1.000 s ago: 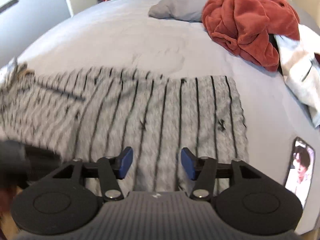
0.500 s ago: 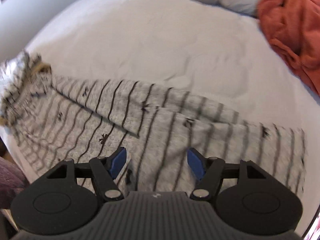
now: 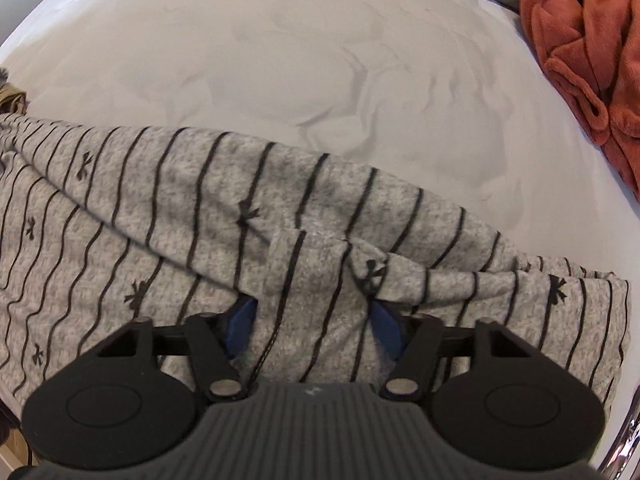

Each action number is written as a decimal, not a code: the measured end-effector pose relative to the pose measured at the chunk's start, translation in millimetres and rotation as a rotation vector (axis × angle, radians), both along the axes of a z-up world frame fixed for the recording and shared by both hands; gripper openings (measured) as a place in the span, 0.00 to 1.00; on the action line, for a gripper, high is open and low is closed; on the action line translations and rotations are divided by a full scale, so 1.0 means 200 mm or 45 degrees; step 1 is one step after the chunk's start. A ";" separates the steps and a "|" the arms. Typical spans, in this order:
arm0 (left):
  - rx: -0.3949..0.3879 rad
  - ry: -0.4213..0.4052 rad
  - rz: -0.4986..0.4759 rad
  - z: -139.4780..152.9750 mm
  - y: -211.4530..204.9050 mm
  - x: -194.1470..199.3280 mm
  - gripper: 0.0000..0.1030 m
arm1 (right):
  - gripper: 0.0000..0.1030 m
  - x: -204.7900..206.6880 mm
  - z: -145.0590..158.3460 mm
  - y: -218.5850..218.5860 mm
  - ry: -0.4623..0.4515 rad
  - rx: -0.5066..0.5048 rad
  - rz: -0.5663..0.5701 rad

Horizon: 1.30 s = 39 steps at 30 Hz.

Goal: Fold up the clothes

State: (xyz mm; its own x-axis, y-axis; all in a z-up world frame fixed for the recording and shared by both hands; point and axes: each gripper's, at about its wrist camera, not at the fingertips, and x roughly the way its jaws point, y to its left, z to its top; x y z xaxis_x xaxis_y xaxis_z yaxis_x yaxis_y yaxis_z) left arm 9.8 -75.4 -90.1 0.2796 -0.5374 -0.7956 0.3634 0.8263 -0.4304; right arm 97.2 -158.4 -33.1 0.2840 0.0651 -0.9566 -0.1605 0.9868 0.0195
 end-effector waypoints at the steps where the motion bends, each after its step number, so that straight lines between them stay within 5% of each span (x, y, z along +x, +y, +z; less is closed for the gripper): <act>1: -0.007 0.007 0.004 0.00 0.01 0.00 0.04 | 0.44 0.00 0.00 -0.02 -0.004 0.009 -0.010; 3: -0.025 0.021 0.015 0.00 0.02 0.00 0.04 | 0.21 -0.01 0.03 -0.09 -0.021 0.033 -0.051; 5: -0.043 0.034 0.026 0.00 0.04 0.00 0.04 | 0.18 -0.03 0.06 -0.17 -0.028 0.116 -0.108; 11: -0.098 0.005 0.046 0.08 0.10 -0.05 0.04 | 0.16 -0.15 0.24 -0.31 -0.172 0.224 -0.184; 21: -0.198 -0.146 0.107 0.42 0.37 -0.15 0.04 | 0.16 -0.28 0.67 -0.14 -0.427 0.346 -0.084; 34: -0.157 -0.118 0.287 0.81 1.17 -0.05 0.04 | 0.16 -0.05 0.92 0.56 -0.445 0.584 0.224; 39: -0.090 -0.036 0.371 0.71 1.42 0.05 0.04 | 0.16 0.09 0.81 0.84 -0.361 0.636 0.277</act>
